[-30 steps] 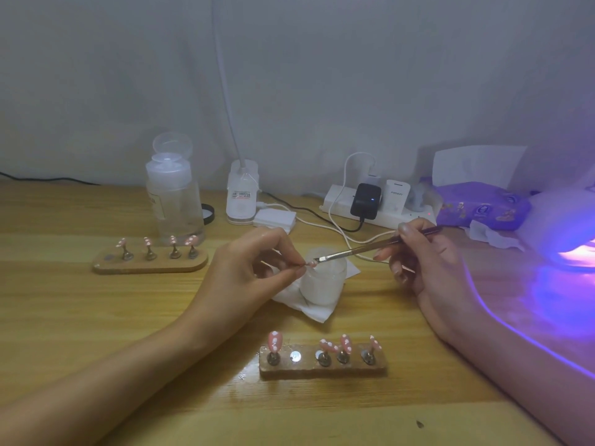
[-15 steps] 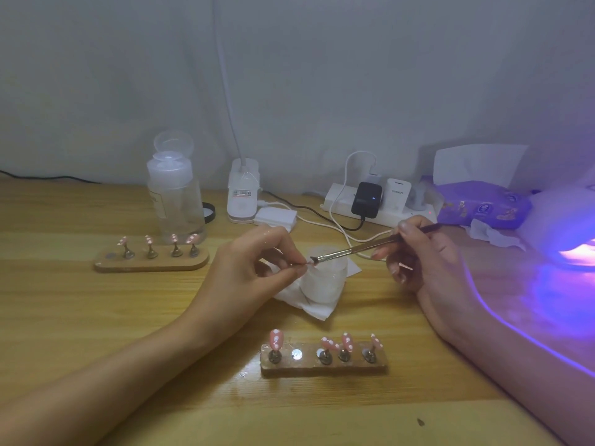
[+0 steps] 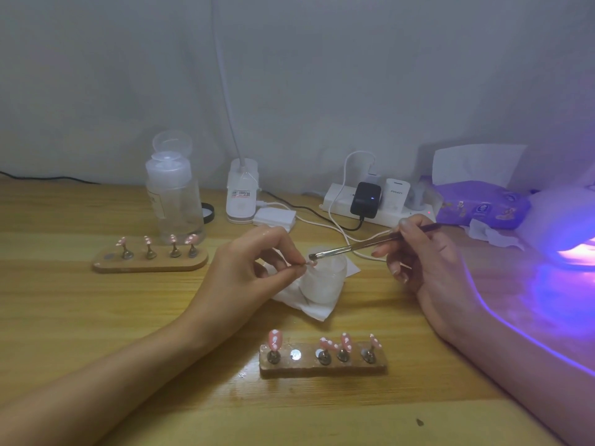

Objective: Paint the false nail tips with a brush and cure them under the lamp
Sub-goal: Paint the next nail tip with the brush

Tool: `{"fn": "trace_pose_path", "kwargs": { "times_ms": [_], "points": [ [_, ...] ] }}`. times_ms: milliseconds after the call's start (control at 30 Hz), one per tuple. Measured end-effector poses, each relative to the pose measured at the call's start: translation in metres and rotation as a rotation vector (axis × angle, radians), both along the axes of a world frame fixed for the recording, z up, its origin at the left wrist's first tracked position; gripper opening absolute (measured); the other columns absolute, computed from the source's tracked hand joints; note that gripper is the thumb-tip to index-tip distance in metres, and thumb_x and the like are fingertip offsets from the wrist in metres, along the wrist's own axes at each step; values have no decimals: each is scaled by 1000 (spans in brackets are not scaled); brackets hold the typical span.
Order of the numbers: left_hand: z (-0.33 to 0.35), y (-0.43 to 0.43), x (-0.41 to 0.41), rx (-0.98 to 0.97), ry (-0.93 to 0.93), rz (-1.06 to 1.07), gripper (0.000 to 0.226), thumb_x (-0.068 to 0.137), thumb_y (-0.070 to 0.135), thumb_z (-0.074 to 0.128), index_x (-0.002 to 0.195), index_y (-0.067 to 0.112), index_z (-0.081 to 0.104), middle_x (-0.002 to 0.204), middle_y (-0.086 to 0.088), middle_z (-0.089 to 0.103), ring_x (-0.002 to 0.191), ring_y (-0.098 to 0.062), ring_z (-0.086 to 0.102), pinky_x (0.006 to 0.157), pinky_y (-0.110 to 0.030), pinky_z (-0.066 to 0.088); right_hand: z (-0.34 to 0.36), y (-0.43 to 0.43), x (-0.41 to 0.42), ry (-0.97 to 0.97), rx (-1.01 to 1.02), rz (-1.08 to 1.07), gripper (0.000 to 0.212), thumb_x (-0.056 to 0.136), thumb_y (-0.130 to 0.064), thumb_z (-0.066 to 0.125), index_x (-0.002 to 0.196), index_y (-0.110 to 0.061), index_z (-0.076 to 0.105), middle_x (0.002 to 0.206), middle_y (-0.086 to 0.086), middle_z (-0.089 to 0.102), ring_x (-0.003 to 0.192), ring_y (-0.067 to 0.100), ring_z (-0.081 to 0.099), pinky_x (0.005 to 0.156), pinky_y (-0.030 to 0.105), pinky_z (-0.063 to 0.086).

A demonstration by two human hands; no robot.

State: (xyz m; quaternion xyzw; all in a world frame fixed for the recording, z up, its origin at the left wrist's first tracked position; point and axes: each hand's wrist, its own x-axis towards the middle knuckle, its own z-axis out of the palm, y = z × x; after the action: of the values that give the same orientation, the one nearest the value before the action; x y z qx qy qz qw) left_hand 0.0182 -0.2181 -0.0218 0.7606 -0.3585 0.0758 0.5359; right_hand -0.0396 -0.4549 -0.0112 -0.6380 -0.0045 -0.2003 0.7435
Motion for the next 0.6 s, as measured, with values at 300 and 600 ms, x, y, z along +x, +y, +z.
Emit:
{"fn": "trace_pose_path", "kwargs": {
  "times_ms": [300,600],
  "points": [
    [1,-1,1,22,-43,35,10,81,16,77,81,21,69,95,10,65,85,-9,65,62,-21,52,0,-1,0,0,21,-17,17,88,-36,58,77,-22,57,69,8,71,50,9,53,44,17,39],
    [-3,0,3,42,7,28,10,81,22,77,85,26,68,93,16,70,80,-11,69,65,-33,59,-2,-3,1,9,24,-15,18,91,-33,57,79,-20,54,71,9,72,52,9,54,44,17,38]
  ]
}}
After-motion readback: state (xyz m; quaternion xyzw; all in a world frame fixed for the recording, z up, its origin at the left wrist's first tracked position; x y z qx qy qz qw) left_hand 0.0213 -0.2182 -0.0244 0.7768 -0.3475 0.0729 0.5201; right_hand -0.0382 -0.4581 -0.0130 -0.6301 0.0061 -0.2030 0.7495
